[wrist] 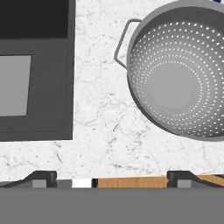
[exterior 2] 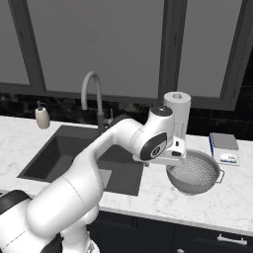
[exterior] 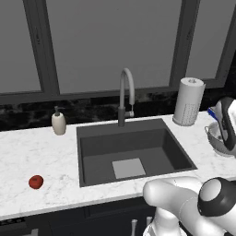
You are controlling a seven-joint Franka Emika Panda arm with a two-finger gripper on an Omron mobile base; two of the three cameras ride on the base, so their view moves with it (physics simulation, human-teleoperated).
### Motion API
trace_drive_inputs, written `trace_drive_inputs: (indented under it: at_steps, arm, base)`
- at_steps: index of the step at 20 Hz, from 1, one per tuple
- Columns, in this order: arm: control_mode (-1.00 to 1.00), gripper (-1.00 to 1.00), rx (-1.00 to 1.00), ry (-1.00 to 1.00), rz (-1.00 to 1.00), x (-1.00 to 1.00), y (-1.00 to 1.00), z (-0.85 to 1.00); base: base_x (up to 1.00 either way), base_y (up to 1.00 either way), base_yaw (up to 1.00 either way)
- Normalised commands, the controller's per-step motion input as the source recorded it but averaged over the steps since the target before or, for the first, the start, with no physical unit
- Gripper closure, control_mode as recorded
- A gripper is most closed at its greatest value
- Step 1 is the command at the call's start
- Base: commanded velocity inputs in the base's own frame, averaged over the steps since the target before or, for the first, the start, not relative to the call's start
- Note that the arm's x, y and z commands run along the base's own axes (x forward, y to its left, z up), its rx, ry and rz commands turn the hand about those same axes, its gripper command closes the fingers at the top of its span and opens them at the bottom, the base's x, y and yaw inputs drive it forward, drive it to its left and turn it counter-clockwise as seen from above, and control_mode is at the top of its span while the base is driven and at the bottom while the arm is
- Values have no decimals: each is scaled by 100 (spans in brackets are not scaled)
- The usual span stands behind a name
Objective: Put the colander in the sink, put the apple in the colander, and turn on the sink faucet and pour water over the colander.
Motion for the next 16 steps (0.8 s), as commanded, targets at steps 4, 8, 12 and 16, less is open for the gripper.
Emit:
trace_drive_inputs:
  at_steps: [4, 8, 12, 16]
  arm:
    - [-100, -100, 0, 0, 0, 16, 0, -28]
    - [-100, -100, 0, 0, 0, 14, 0, -21]
    - [-100, -100, 0, 0, 0, 7, 0, -16]
    - [-100, -100, 0, 0, 0, 10, 0, -14]
  base:
    - [0, 0, 0]
    - [0, 0, 0]
    - [0, 0, 0]
    - [0, 0, 0]
